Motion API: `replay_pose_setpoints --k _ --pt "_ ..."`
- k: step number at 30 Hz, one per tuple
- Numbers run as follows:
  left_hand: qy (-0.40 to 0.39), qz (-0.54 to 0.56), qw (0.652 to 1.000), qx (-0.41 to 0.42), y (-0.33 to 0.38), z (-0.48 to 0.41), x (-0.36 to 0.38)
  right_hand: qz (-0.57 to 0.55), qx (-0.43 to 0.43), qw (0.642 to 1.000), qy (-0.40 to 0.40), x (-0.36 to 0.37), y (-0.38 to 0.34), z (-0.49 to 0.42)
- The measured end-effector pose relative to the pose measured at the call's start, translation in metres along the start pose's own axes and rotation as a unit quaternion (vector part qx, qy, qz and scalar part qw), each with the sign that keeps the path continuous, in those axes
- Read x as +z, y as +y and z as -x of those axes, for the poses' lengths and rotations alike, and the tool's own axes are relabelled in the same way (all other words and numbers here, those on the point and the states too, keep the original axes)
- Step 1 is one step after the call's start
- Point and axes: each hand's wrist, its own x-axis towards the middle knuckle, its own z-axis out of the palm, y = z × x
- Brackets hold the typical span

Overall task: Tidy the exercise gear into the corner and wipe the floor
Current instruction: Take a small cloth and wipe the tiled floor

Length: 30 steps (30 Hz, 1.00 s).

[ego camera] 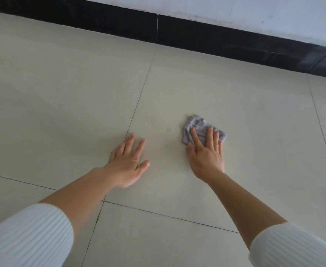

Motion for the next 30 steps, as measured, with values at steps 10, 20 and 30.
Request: replay_pose_setpoints --k 10,20,30 --pt "0.229 -0.027 0.972 -0.045 -0.16 0.015 -0.004 0.132 -0.262 0.954 -0.06 0.018 -0.044 0.038" --pt "0.272 0.009 0.962 -0.025 -0.186 0.01 -0.001 -0.006 0.077 0.997 -0.004 0.037 -0.147 -0.048" --pt "0.267 0.012 0.964 -0.009 -0.189 0.009 -0.007 0.066 -0.161 0.981 -0.085 0.077 -0.225 0.06"
